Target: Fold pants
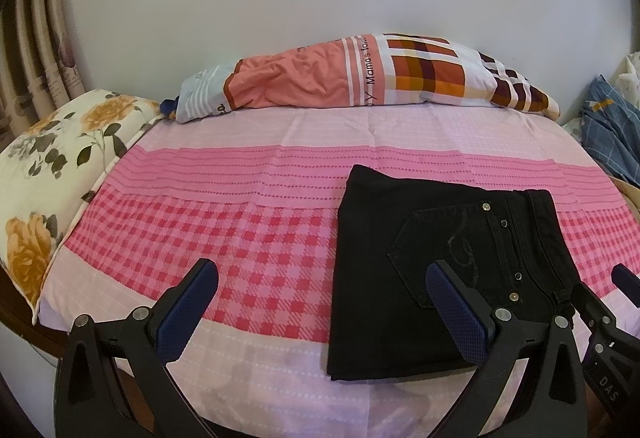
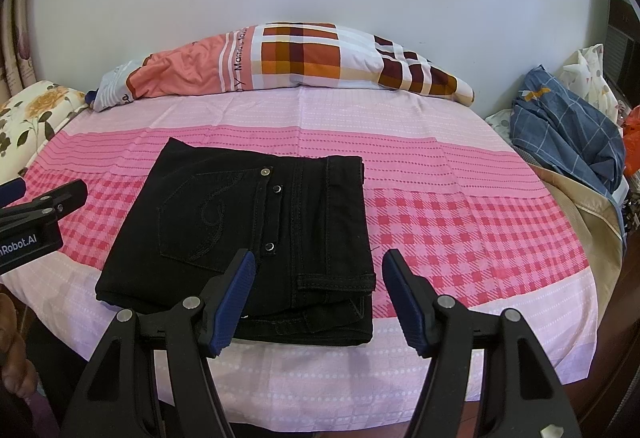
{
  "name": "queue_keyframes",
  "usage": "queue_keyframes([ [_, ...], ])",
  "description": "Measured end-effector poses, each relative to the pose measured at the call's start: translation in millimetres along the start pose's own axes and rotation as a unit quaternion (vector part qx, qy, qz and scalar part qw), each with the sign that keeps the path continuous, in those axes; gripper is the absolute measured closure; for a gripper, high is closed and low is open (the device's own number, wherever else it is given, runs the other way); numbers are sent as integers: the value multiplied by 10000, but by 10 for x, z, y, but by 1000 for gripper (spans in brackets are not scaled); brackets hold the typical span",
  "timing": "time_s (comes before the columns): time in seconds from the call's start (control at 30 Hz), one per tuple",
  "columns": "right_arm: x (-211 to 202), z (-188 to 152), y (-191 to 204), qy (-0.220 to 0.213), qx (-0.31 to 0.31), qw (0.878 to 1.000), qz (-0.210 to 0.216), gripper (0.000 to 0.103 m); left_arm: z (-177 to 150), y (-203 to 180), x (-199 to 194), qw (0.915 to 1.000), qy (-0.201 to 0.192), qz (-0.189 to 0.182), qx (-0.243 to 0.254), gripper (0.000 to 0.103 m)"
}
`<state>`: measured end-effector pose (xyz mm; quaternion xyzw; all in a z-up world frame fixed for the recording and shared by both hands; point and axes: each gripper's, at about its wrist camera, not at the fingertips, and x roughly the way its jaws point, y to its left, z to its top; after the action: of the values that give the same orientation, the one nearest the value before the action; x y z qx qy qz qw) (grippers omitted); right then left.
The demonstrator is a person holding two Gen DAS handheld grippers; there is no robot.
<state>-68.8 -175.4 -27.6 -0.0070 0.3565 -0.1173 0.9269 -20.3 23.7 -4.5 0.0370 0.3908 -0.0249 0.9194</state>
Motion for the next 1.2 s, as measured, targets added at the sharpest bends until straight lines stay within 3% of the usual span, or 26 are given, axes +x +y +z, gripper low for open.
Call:
queue_keyframes([
  [0.63, 17, 13, -13, 3, -24, 10000, 7, 40, 64, -102, 65, 9996, -74, -136, 242, 0],
  [1.07, 28, 22, -11, 8, -38, 10000, 7, 40, 78, -152, 36, 9978, -63, -640, 172, 0],
  [1.2, 30, 23, -14, 16, -40, 10000, 15, 40, 67, -154, 58, 9979, -47, -620, 189, 0],
])
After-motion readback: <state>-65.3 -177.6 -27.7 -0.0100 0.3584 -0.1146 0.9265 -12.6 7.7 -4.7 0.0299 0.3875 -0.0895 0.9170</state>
